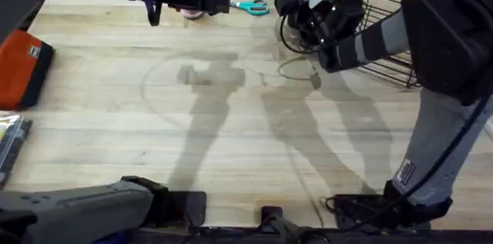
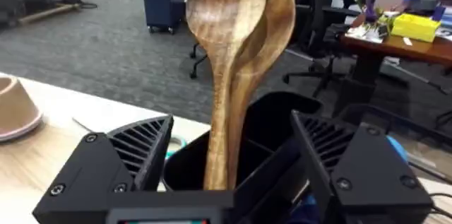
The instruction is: Pick up the spoon on the table one by one and put them onto the rack
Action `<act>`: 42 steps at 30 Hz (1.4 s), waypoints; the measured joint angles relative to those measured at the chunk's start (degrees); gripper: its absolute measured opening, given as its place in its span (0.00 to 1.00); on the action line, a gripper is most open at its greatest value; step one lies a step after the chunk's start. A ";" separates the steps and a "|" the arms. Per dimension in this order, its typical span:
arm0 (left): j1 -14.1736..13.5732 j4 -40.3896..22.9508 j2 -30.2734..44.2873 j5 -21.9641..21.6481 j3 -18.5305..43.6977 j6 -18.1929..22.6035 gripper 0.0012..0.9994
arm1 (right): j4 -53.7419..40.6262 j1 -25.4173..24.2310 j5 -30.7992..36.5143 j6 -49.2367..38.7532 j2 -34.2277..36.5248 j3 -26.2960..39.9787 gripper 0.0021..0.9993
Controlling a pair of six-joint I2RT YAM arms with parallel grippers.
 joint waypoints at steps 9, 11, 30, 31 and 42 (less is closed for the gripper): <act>0.00 0.00 -0.02 0.00 0.00 0.00 0.99 | -5.91 0.00 0.00 -0.24 -3.12 0.00 0.99; 0.00 0.00 -0.02 0.00 0.00 0.00 0.99 | -6.64 0.00 0.00 -0.22 -3.68 -0.04 0.99; 0.00 0.00 -0.02 0.00 0.00 0.00 0.99 | -23.98 0.00 0.00 -0.24 -15.33 -0.15 0.99; 0.00 0.00 -0.02 0.00 0.00 0.00 0.99 | -25.58 0.00 0.00 -0.24 -16.12 -0.15 0.99; 0.00 0.00 -0.02 0.00 0.00 0.00 0.99 | -49.76 0.00 -0.01 -0.22 -30.76 -0.28 0.99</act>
